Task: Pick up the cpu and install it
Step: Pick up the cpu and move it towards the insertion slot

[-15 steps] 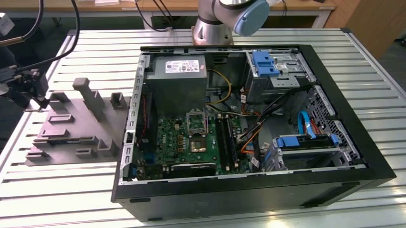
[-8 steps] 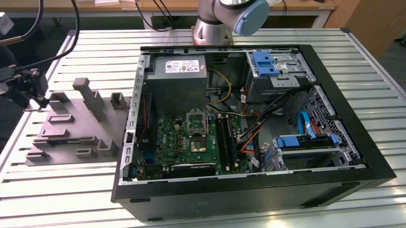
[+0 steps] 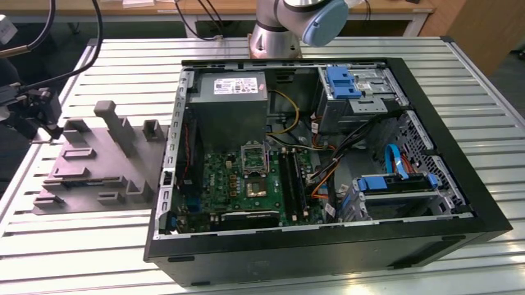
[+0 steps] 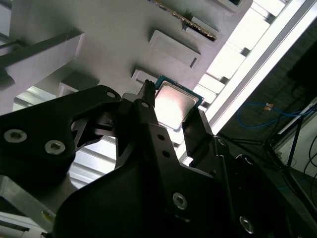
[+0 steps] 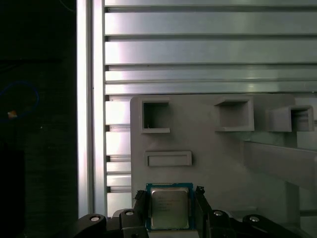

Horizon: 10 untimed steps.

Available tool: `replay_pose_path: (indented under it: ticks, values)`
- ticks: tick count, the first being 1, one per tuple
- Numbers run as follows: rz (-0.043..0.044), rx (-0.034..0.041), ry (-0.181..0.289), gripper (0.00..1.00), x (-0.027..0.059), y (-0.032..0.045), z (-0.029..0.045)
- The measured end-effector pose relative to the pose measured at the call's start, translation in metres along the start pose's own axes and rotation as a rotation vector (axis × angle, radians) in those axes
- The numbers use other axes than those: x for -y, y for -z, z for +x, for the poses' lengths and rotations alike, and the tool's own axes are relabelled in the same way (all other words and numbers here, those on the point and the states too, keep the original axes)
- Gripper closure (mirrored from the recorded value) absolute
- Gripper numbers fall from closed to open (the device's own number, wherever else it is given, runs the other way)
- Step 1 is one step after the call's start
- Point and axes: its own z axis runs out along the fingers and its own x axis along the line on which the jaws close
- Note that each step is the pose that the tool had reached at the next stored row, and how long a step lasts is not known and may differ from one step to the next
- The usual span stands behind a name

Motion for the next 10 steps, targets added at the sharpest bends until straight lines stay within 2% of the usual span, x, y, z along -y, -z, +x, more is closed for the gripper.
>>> replay_pose_path:
  ticks: [10]
  values:
    - [-0.0001,0.0001,0.0,0.53,-0.0001,0.0024,0.0]
